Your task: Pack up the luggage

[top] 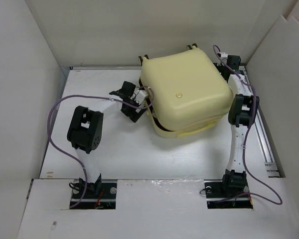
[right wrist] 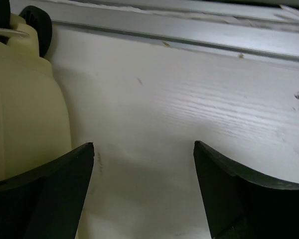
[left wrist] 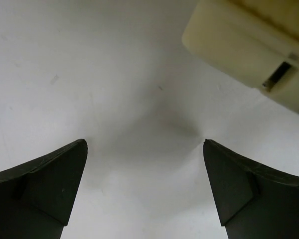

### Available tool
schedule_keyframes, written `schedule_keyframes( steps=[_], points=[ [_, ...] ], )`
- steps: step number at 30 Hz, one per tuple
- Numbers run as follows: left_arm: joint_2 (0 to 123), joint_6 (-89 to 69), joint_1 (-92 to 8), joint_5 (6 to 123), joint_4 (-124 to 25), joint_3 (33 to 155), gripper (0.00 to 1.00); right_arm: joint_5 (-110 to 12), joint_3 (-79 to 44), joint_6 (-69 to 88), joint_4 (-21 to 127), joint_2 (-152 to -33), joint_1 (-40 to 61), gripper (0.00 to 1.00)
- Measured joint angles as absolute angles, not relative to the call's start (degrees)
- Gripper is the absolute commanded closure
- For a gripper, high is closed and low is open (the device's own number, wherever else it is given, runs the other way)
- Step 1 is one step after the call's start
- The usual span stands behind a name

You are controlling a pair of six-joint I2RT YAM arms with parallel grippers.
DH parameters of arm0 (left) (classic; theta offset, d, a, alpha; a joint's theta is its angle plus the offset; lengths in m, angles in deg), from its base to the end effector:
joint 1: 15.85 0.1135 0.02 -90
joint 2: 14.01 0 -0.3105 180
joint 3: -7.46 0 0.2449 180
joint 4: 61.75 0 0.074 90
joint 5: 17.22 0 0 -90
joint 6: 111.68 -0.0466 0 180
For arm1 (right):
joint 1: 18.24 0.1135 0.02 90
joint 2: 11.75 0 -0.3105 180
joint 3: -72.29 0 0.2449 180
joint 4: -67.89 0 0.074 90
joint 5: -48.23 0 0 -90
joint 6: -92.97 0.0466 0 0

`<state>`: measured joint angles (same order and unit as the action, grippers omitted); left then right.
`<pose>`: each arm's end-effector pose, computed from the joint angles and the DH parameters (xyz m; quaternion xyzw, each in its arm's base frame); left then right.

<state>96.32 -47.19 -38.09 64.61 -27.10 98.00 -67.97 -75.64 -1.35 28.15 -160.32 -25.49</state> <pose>0.3938 -0.1682 0.2240 0.4043 0.8597 -0.0591 0.3064 0.6157 -0.0576 0.1976 -0.0725 0.8862 0.1635 0.4273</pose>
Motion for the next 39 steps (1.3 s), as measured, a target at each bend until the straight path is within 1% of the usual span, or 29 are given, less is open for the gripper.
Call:
schedule_keyframes(
  steps=[6,12,15,19,21,22,25,27,29,32,34,37,39],
  points=[
    [92.9,-49.6,-41.0,70.6,-22.2,95.8,0.00,-72.2,-74.4,-3.2,33.7,-160.3,-24.4,0.14],
    [88.6,-51.3,-45.7,76.8,-13.5,95.2,0.00,-72.5,-72.6,-7.1,31.8,-158.2,-24.2,0.12],
    [82.4,-54.0,-52.6,76.6,-9.6,89.9,0.00,-71.0,-72.2,-10.0,27.7,-156.5,-24.1,0.11],
    [71.7,-59.3,-68.1,70.1,-11.0,82.0,0.00,-68.6,-69.2,-13.3,26.3,-152.9,-21.2,0.10],
    [65.1,-60.7,-72.4,67.5,-10.0,80.0,0.00,-68.5,-67.5,-13.9,25.5,-151.1,-19.1,0.09],
    [61.8,-61.0,-72.5,67.1,-9.4,79.6,0.00,-68.7,-66.6,-13.7,24.5,-150.0,-18.1,0.07],
    [54.6,-61.3,-68.8,68.9,-7.4,80.3,0.00,-69.5,-64.7,-12.5,20.8,-144.9,-15.8,0.07],
    [52.1,-61.5,-65.3,70.8,-3.6,81.5,0.00,-69.1,-64.5,-11.1,19.4,-140.8,-15.1,0.06],
    [52.2,-62.8,-61.5,72.5,-1.7,83.7,0.00,-68.8,-63.4,-8.6,19.0,-135.8,-15.5,0.06],
    [54.5,-65.9,-57.2,75.0,-1.7,88.6,0.00,-68.4,-60.5,-4.6,19.6,-128.2,-18.9,0.06],
    [55.1,-69.1,-56.0,77.2,-3.1,90.5,0.00,-67.9,-58.9,-2.9,20.0,-124.3,-22.8,0.06],
    [55.2,-74.6,-54.5,79.7,-4.9,90.9,0.00,-67.1,-56.8,-2.1,19.8,-120.3,-28.2,0.05],
    [56.3,-78.2,-51.5,80.0,-4.4,92.6,0.00,-67.2,-54.9,-2.7,19.0,-118.1,-30.4,0.05]
  ],
)
